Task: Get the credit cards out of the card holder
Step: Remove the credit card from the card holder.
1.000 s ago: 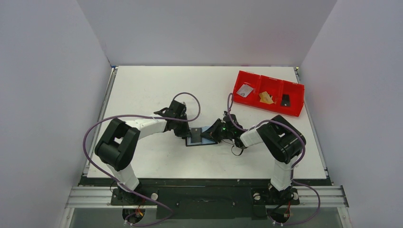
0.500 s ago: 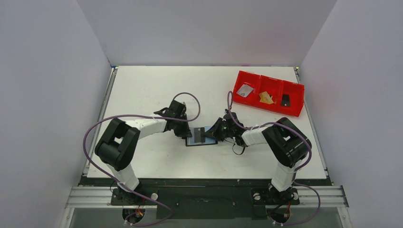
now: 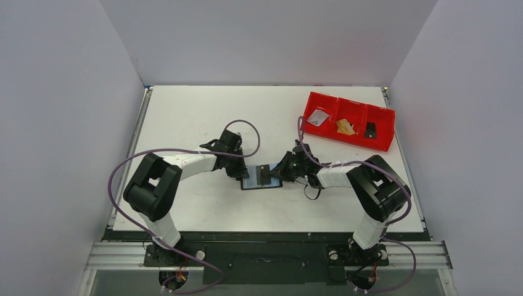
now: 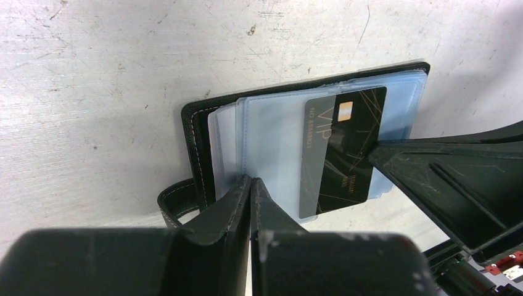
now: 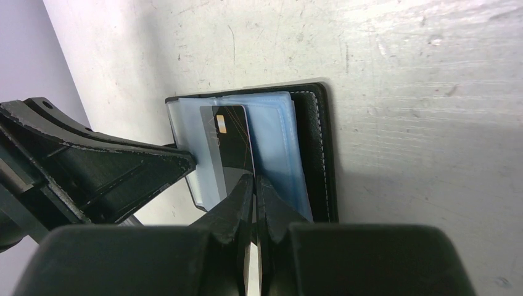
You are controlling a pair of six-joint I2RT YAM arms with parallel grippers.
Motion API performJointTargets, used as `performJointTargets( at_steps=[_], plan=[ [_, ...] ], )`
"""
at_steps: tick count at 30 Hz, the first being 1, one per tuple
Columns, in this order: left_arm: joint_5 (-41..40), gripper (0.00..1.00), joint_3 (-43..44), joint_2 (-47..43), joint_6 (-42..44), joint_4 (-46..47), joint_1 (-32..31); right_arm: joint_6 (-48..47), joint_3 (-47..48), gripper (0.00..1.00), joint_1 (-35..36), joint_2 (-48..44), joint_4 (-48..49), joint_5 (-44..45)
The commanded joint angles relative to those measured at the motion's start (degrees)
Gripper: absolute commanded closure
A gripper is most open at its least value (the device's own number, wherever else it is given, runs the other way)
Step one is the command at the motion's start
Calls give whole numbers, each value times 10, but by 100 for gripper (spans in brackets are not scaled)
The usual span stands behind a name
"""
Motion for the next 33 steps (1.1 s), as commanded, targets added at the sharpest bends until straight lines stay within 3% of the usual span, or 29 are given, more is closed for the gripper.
performJointTargets(
  at_steps=[1,22,33],
  plan=[
    [-23,100,9,19,13,-31,2,-22,-2,100,-9,-39,-21,28],
    [-3,100,50,-10,24,-56,0,-47,3,100,-24,-88,-73,27],
    [63,69,79,-53,14,-47,1,-38,10,100,-31,-107,-74,7]
  ],
)
